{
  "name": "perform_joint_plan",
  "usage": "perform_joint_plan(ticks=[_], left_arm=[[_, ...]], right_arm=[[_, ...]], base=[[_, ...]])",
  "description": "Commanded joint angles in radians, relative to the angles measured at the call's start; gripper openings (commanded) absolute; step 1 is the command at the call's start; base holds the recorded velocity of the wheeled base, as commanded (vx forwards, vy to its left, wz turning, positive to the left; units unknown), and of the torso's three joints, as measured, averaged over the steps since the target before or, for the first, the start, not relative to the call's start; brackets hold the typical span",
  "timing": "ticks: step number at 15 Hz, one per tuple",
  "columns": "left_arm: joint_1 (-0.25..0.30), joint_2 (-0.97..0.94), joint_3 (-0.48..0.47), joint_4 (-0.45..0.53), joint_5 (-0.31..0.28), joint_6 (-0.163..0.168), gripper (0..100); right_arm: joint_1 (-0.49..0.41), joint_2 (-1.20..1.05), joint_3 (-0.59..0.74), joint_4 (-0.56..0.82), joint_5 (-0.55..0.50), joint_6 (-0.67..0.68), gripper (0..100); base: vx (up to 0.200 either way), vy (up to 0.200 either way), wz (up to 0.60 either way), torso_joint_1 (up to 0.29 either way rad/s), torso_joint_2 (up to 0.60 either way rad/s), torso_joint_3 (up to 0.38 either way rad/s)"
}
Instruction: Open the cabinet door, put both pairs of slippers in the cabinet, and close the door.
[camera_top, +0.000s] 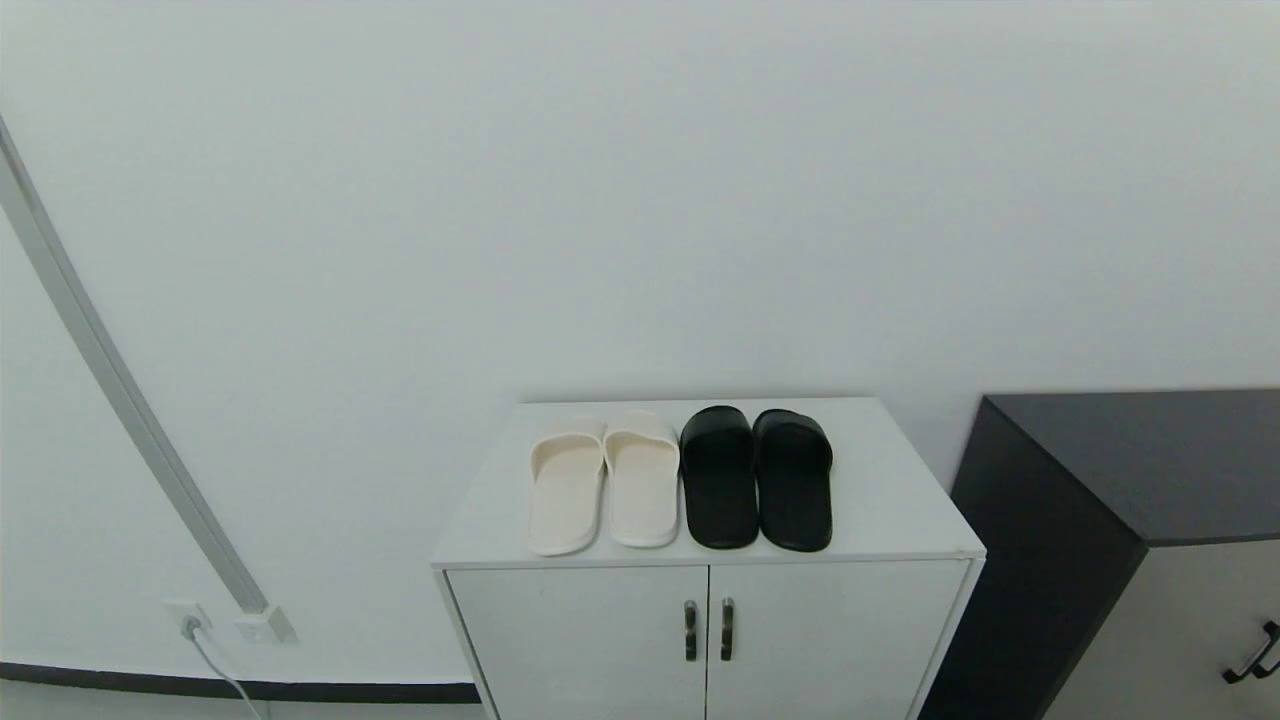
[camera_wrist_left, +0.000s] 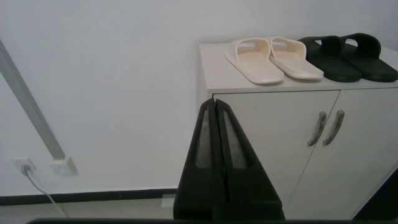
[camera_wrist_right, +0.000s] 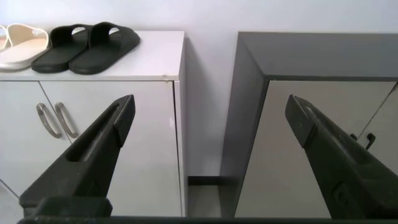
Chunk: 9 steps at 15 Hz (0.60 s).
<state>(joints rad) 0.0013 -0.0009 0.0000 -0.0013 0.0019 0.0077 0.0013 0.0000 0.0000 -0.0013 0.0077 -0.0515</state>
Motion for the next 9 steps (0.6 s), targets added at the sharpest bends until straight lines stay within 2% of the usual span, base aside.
perform_joint_plan(ticks=[1, 7, 8, 9], left_arm=[[0.000, 0.001, 0.000, 0.000, 0.001, 0.000, 0], [0.000, 0.001, 0.000, 0.000, 0.006, -0.008, 0], [0.000, 0.001, 0.000, 0.000, 0.006, -0.009, 0], [0.000, 0.001, 0.000, 0.000, 0.004, -0.006, 0]], right_arm=[[0.000, 0.000, 0.000, -0.002, -0.002, 0.004, 100], [0.000, 0.000, 0.000, -0.009, 0.000, -0.022, 100], [0.000, 0.006, -0.043, -0.029, 0.003, 0.007, 100], [0.011, 0.104, -0.212, -0.025, 0.021, 0.140, 100]], base=[[0.000, 0.000, 0.00, 0.000, 0.00, 0.000], [0.000, 0.000, 0.00, 0.000, 0.00, 0.000], [0.000, 0.000, 0.00, 0.000, 0.00, 0.000], [0.000, 0.000, 0.00, 0.000, 0.00, 0.000]])
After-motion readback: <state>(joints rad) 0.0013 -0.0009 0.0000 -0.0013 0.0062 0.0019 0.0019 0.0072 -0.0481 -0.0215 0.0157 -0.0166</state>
